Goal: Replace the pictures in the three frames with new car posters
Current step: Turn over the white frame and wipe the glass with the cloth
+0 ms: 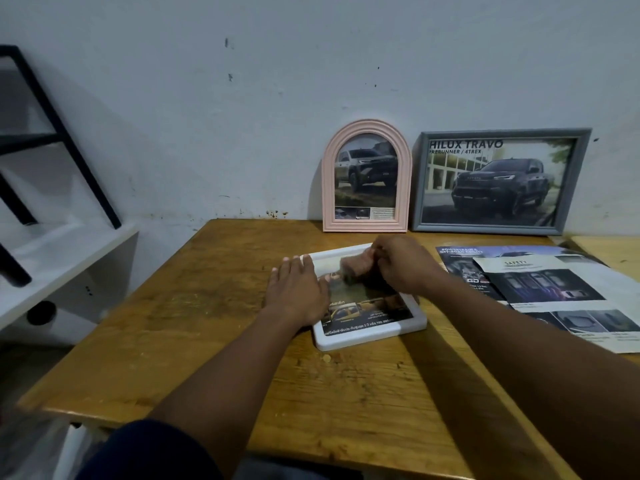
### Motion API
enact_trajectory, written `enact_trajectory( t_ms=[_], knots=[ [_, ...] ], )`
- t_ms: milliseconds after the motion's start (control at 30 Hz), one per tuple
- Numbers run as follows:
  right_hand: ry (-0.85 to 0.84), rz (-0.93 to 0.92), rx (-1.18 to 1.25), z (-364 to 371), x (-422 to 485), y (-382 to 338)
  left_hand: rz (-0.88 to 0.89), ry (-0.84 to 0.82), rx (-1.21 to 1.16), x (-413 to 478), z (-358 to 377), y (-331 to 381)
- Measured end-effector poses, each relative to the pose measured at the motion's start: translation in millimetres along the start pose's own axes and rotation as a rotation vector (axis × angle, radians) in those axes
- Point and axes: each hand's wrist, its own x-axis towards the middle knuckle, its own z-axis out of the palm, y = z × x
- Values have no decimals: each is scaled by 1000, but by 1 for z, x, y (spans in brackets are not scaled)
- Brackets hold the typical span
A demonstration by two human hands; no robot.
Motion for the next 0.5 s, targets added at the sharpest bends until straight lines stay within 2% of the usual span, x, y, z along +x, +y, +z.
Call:
enact_trajectory(
  t_ms=[67, 167, 267, 400, 433, 500],
  knots=[
    [59, 45, 32, -19, -8, 7, -10, 7, -3, 1, -1, -1],
    [102, 79, -43, -42, -28, 22, -14, 45, 3, 1, -4, 0],
    [63, 130, -171, -47, -58, 41, -9, 92, 26, 0, -6, 0],
    [-170, 189, -409, -35, -94, 51, -32, 124, 6, -6, -4, 0],
    [-171, 201, -417, -34, -98, 48, -45, 132, -5, -7, -3, 0],
    [-68, 189, -350, -33, -96, 39, -81, 151, -48, -11, -4, 0]
  ],
)
